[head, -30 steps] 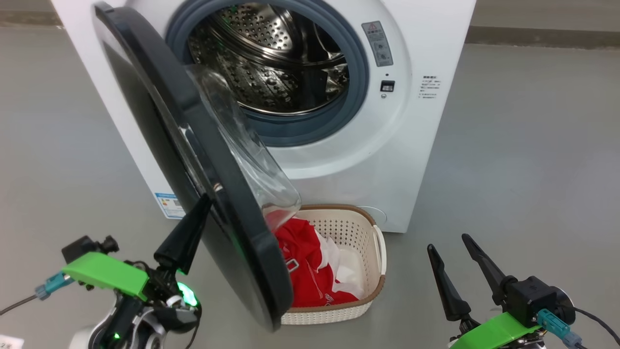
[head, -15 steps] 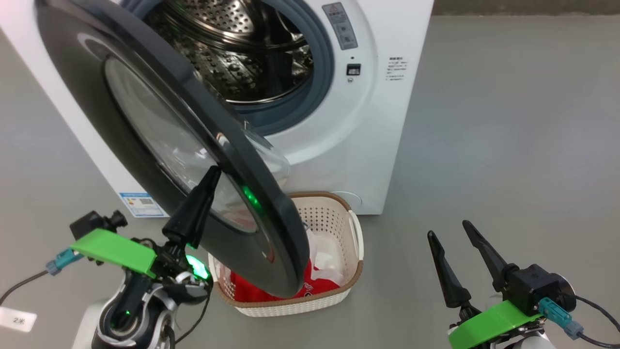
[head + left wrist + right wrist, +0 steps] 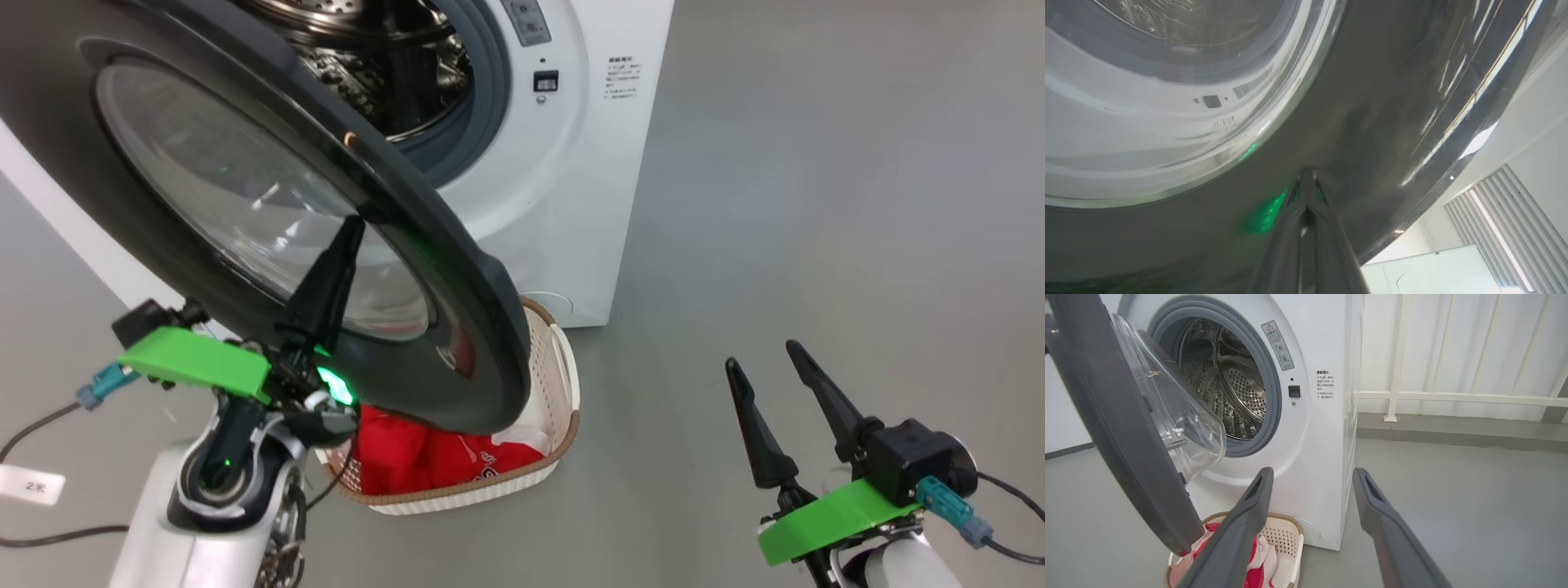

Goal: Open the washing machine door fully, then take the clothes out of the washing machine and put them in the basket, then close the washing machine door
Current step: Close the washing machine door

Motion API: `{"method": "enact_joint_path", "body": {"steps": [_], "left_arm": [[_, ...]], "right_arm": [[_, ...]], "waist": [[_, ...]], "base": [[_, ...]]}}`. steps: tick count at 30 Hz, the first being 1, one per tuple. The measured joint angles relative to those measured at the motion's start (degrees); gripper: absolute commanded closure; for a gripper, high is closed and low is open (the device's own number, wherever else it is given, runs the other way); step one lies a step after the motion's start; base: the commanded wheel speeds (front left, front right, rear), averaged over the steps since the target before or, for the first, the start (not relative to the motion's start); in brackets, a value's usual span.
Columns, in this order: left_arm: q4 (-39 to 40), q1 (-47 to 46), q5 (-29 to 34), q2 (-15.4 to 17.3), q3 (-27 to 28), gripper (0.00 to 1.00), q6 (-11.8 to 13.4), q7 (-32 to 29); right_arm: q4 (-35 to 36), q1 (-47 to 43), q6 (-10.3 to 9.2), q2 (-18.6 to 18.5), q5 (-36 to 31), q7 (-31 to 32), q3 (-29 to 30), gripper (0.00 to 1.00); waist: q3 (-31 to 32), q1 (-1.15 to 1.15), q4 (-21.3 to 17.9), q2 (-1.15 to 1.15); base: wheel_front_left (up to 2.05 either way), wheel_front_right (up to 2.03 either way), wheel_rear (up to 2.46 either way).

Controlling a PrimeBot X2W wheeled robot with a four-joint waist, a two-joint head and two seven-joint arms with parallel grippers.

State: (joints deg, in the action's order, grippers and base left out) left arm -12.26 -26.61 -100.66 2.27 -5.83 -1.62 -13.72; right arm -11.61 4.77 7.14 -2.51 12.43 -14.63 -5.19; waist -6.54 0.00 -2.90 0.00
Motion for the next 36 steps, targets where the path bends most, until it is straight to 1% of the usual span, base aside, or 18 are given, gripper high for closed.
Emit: {"method": "enact_joint_path", "body": {"steps": [1,6,9,17,21,28,30,36], "left_arm": [[-1.4,-1.5,0.0,0.0,-0.1,1.00,-0.5,1.1],[-4.4,-5.2,0.0,0.0,-0.7,1.00,-1.8,2.8],[-5.9,-7.5,0.0,0.0,-1.1,1.00,-2.2,3.6],[-10.7,-13.5,0.2,-0.1,-1.9,1.00,-4.0,6.4],[-13.2,-16.4,0.7,-0.1,-2.4,1.00,-4.5,7.0],[-16.5,-20.7,0.8,-0.3,-2.5,1.00,-4.6,8.0],[-17.3,-21.5,0.9,-0.3,-2.4,1.00,-5.1,8.3],[-19.2,-24.4,2.0,-0.4,-1.9,1.00,-5.1,8.9]], "right_arm": [[0.2,0.8,0.00,0.0,0.0,0.0,0.1,0.00],[0.2,1.5,0.00,0.0,0.0,0.0,0.3,0.00],[0.2,1.9,0.00,0.0,0.0,0.0,0.5,0.00],[0.3,2.9,0.00,0.0,0.1,0.0,0.4,0.00],[0.4,3.9,0.00,0.0,0.1,0.0,0.4,0.00],[0.6,5.2,0.00,0.0,0.1,0.0,0.4,0.00],[0.7,5.2,0.00,0.0,0.1,0.0,0.4,0.00],[0.9,5.2,0.00,0.0,0.1,0.0,0.4,0.00]], "waist": [[-0.6,0.00,-0.4,0.00],[-2.2,0.00,-1.3,0.00],[-3.2,0.00,-1.8,0.00],[-5.9,0.00,-2.8,0.00],[-7.2,0.00,-3.3,0.00],[-9.3,0.00,-4.4,0.00],[-9.8,0.00,-4.8,0.00],[-11.0,0.00,-5.9,0.00]], "base": [[0.00,0.00,0.00],[0.00,0.00,0.00],[0.00,0.00,0.00],[0.00,0.00,0.00],[0.00,0.00,0.00],[0.00,0.00,0.00],[0.00,0.00,0.00],[0.00,0.00,0.00]]}}
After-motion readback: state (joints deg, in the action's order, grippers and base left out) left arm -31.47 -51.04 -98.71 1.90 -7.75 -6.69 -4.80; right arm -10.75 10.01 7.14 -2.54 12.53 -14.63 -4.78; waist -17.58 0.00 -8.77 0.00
